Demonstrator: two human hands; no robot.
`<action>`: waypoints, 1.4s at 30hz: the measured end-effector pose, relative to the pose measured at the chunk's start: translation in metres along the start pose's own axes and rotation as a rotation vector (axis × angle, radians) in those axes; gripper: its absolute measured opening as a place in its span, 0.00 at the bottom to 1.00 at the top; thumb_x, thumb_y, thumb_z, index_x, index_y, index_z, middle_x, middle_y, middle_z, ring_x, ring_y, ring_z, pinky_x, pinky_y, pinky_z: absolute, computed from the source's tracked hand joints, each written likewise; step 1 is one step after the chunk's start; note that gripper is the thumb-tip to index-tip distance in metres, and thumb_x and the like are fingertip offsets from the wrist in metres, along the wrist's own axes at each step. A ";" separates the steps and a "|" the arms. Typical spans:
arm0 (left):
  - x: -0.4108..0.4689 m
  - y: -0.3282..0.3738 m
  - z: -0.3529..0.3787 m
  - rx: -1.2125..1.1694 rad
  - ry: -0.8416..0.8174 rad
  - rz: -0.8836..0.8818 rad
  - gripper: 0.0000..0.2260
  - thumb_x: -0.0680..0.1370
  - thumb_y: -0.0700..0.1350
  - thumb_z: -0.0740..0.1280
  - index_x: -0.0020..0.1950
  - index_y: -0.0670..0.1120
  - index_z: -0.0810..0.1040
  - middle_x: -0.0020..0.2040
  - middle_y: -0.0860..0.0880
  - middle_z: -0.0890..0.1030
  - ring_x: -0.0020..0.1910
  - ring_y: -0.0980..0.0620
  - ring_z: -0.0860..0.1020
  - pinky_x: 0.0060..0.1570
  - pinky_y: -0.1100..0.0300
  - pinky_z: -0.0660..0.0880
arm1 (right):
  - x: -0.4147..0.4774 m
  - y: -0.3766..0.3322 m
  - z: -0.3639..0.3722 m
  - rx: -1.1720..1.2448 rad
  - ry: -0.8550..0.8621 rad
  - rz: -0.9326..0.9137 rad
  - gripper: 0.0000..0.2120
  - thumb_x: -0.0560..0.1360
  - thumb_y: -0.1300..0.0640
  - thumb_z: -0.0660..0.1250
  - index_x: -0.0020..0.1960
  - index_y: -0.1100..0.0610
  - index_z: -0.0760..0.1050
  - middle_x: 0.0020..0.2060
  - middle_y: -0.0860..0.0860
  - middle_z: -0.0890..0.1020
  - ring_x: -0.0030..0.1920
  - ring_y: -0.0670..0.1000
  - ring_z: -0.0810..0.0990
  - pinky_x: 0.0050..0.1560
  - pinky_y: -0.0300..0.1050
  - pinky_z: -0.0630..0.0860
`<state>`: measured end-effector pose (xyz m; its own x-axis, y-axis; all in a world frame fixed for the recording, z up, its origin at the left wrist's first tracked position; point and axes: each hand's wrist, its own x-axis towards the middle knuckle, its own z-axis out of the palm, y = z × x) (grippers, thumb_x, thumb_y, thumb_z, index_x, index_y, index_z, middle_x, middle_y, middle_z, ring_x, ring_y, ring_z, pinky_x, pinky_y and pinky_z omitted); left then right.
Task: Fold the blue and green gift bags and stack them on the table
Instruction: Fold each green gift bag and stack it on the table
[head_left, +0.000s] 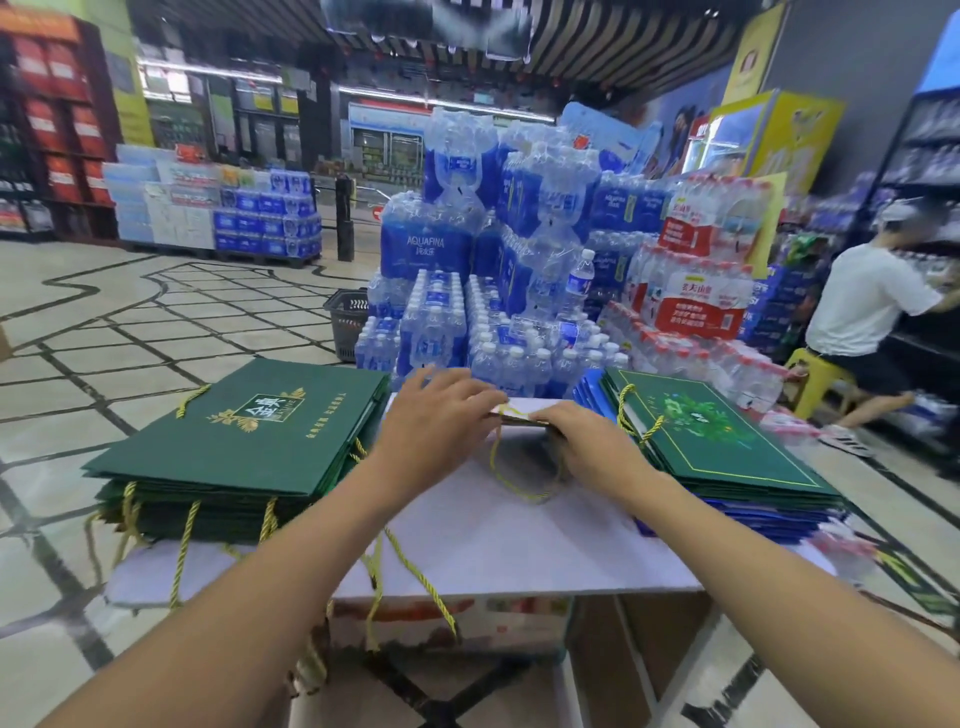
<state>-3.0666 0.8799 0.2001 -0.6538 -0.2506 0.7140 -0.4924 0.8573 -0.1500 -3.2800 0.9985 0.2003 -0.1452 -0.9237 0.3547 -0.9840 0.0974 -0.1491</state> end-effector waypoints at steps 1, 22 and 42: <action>0.009 -0.003 -0.011 0.023 0.120 0.004 0.16 0.80 0.57 0.64 0.65 0.55 0.81 0.65 0.51 0.81 0.67 0.45 0.77 0.65 0.44 0.72 | 0.003 -0.003 -0.009 0.041 0.037 0.006 0.18 0.80 0.59 0.61 0.66 0.46 0.77 0.59 0.45 0.80 0.58 0.51 0.79 0.53 0.54 0.77; -0.070 0.045 0.052 -0.263 -0.709 -0.133 0.33 0.79 0.67 0.42 0.81 0.58 0.61 0.83 0.54 0.60 0.82 0.49 0.57 0.77 0.43 0.58 | -0.051 -0.020 0.032 -0.023 -0.150 0.447 0.31 0.80 0.41 0.62 0.79 0.50 0.62 0.80 0.57 0.57 0.79 0.59 0.56 0.76 0.57 0.60; 0.041 0.030 0.131 -0.360 -0.755 -0.062 0.20 0.88 0.56 0.48 0.81 0.68 0.56 0.85 0.53 0.52 0.84 0.47 0.47 0.79 0.33 0.44 | -0.066 -0.035 0.074 -0.118 -0.339 0.178 0.37 0.76 0.25 0.40 0.82 0.37 0.48 0.83 0.48 0.49 0.83 0.55 0.43 0.80 0.61 0.41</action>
<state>-3.1839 0.8367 0.1352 -0.9037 -0.4258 0.0448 -0.4103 0.8912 0.1933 -3.2286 1.0287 0.1138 -0.2921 -0.9564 0.0051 -0.9544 0.2911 -0.0665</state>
